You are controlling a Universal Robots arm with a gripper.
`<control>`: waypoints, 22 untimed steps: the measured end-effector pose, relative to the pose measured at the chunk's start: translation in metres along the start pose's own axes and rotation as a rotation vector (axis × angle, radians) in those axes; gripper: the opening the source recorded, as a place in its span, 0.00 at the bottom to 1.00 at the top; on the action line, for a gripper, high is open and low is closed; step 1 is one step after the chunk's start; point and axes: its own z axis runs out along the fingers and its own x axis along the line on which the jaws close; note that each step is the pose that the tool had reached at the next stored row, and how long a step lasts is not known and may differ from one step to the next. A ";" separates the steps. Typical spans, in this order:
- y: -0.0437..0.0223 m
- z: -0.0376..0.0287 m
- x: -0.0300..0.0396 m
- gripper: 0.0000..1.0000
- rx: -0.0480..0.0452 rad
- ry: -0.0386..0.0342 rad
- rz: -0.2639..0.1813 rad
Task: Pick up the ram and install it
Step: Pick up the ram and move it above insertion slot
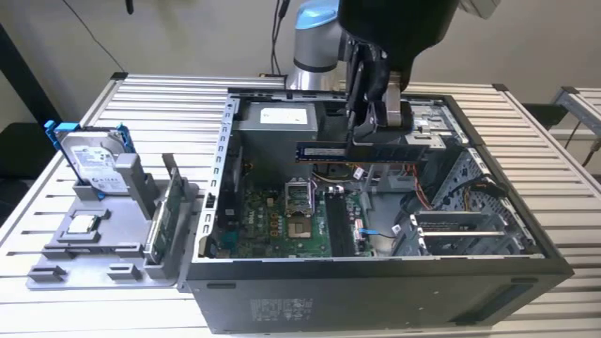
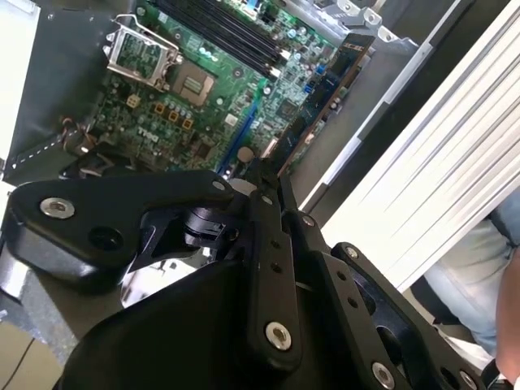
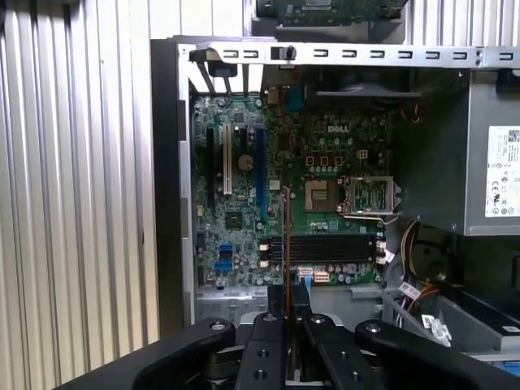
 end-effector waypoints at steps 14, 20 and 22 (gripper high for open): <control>-0.0044 0.0000 -0.0001 0.14 0.0000 0.0000 0.000; -0.0095 0.0003 -0.0013 0.14 0.0000 0.0001 0.000; -0.0094 0.0007 -0.0045 0.14 0.0001 0.0000 0.000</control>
